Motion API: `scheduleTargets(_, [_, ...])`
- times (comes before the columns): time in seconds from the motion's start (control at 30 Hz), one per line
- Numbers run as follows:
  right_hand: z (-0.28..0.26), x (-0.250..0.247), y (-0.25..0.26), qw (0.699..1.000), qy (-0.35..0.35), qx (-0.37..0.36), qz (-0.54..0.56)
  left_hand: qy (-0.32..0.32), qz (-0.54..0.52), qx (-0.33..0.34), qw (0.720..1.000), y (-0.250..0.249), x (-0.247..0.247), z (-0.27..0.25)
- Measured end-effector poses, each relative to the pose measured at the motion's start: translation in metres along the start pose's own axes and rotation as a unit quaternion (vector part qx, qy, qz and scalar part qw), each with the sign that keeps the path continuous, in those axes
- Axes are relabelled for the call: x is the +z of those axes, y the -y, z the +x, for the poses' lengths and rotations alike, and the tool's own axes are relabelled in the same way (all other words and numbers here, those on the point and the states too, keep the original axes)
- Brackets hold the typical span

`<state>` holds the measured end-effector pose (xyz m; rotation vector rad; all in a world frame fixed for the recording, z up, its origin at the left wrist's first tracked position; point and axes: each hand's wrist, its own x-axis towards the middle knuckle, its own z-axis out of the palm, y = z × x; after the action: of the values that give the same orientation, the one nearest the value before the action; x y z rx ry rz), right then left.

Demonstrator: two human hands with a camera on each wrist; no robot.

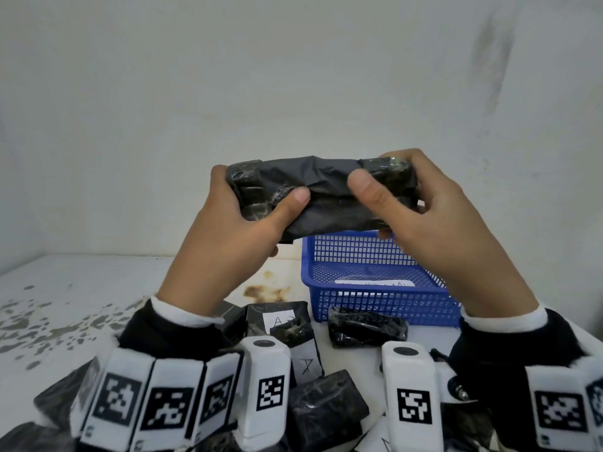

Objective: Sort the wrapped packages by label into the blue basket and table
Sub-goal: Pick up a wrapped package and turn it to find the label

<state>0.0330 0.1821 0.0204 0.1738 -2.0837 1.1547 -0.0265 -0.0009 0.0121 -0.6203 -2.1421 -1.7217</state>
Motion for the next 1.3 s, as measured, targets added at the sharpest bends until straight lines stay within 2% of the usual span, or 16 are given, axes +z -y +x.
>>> scheduleTargets(0.13, [0.001,0.000,-0.001,1.000,-0.022,-0.008,0.006,0.042,0.015,-0.007,0.999,-0.002,-0.003,0.001])
scheduleTargets(0.33, [0.002,-0.002,-0.002,0.997,-0.024,-0.015,0.069,0.055,0.016,-0.036,0.998,0.000,0.002,-0.003])
scheduleTargets(0.57, [0.008,-0.007,-0.008,0.983,-0.027,-0.010,0.184,-0.005,-0.164,-0.008,0.986,0.000,-0.003,0.007])
scheduleTargets(0.67, [0.005,-0.011,-0.006,0.986,-0.014,-0.011,0.165,0.020,-0.177,0.000,0.984,0.001,-0.008,0.008])
scheduleTargets(0.77, [0.002,-0.011,-0.001,0.990,0.000,-0.002,0.143,0.047,-0.147,0.017,0.988,0.004,-0.010,0.009])
scheduleTargets(0.9, [0.002,-0.011,0.000,0.989,-0.013,0.000,0.145,0.049,-0.113,0.032,0.992,0.005,-0.009,0.008])
scheduleTargets(1.03, [0.005,-0.011,-0.003,0.988,-0.024,-0.012,0.153,0.037,-0.093,0.013,0.995,0.000,-0.006,0.003])
scheduleTargets(1.3, [0.002,-0.011,-0.002,0.992,-0.023,-0.014,0.122,0.028,-0.117,0.003,0.993,-0.006,-0.006,0.001])
